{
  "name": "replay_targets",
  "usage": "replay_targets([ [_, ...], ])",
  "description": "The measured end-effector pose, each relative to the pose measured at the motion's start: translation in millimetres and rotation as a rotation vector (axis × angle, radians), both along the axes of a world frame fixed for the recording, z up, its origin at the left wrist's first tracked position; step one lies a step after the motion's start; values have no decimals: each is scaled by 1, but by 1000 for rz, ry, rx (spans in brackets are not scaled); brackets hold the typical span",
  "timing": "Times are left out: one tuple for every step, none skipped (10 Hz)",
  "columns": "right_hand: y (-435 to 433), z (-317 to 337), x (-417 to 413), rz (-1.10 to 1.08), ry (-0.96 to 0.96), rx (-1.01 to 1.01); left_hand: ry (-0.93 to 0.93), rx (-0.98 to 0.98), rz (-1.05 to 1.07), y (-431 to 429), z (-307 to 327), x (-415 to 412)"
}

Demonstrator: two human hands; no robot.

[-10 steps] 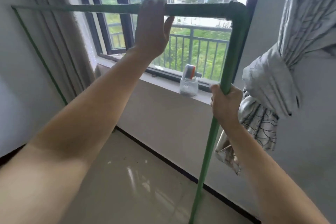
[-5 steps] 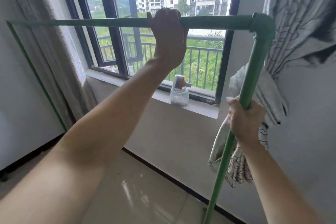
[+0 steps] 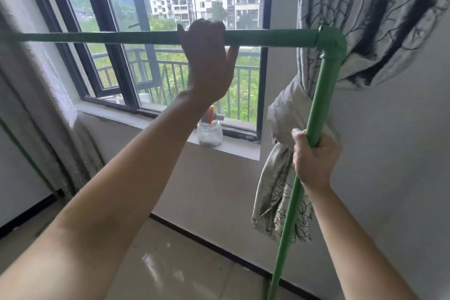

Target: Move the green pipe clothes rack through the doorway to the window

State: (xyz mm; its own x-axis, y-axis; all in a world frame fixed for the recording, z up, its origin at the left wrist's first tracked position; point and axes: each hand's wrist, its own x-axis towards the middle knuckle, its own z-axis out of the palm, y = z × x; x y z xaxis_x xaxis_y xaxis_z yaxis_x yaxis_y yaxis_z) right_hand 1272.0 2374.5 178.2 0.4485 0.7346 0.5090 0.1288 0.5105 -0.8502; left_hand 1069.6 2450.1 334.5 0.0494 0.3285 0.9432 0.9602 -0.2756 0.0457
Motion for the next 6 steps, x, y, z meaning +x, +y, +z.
replay_targets([
  [3,-2,-4,12,-67,2,41,65,-50,-6,-6,-16],
  [-1,-5,-4,-9,-103,-11,76,79,-87,-13,-10,-22],
  [-7,-6,-3,9,-105,17,80,66,-102,-19,-11,-25],
  [-16,-5,-3,64,-110,13,56,43,-97,-25,-11,-21],
  [-28,2,4,106,-258,-18,75,33,-91,-25,-13,-23],
  [-39,36,18,105,-190,98,88,23,-94,-28,-14,-29],
])
